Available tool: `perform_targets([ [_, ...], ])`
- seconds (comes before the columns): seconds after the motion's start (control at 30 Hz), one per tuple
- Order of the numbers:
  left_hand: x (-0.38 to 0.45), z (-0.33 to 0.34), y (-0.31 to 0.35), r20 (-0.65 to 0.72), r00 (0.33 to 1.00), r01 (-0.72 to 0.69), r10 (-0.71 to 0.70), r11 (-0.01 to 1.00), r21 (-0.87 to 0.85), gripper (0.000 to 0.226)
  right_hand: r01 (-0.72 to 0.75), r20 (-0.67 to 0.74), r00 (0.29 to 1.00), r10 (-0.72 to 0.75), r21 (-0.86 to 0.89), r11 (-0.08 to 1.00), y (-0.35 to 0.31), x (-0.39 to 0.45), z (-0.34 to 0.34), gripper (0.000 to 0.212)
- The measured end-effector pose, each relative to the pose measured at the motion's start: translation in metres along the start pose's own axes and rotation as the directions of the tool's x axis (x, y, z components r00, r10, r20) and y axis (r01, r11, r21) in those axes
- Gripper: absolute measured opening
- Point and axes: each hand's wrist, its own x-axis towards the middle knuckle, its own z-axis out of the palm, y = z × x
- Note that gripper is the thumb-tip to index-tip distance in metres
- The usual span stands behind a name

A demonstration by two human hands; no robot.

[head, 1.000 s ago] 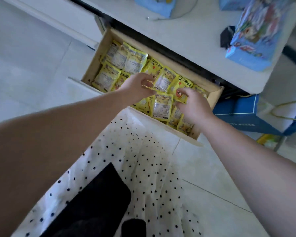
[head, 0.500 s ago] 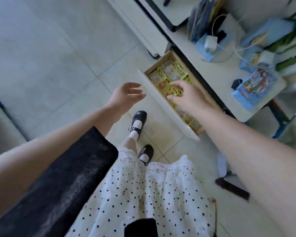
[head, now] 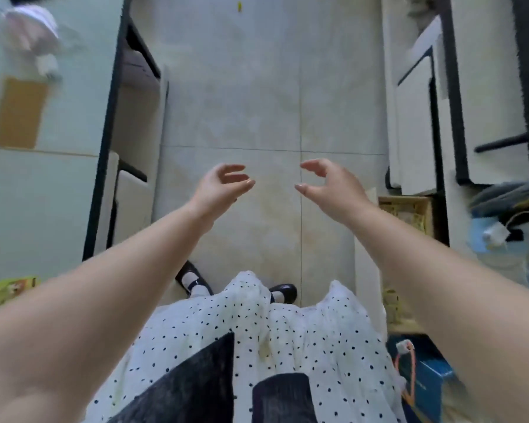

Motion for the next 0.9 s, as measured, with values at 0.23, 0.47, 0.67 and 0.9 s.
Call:
perform_targets([
  [0.23,-0.026,-0.188,-0.056,-0.268,0.962,0.008,-0.059,0.982,-0.187,0.034,0.209,0.189,0.966,-0.179,-0.151,0.966,-0.157,0.041,0.121,0.044],
  [0.47,-0.054,-0.350,-0.155,-0.496,0.829,0.048,-0.260,0.915,-0.400,0.023,0.434,0.457,0.846,-0.275,-0.290,0.853,-0.295,0.063,0.258,0.044],
  [0.67,-0.096,-0.405,-0.226,-0.586,0.649,-0.006,-0.485,0.767,-0.642,0.025,0.623,0.651,0.697,-0.300,-0.343,0.703,-0.367,0.063,0.351,0.040],
  [0.9,-0.120,-0.422,-0.289,-0.562,0.437,-0.115,-0.702,0.576,-0.809,0.024,0.780,0.838,0.493,-0.234,-0.307,0.546,-0.406,0.068,0.448,0.035],
])
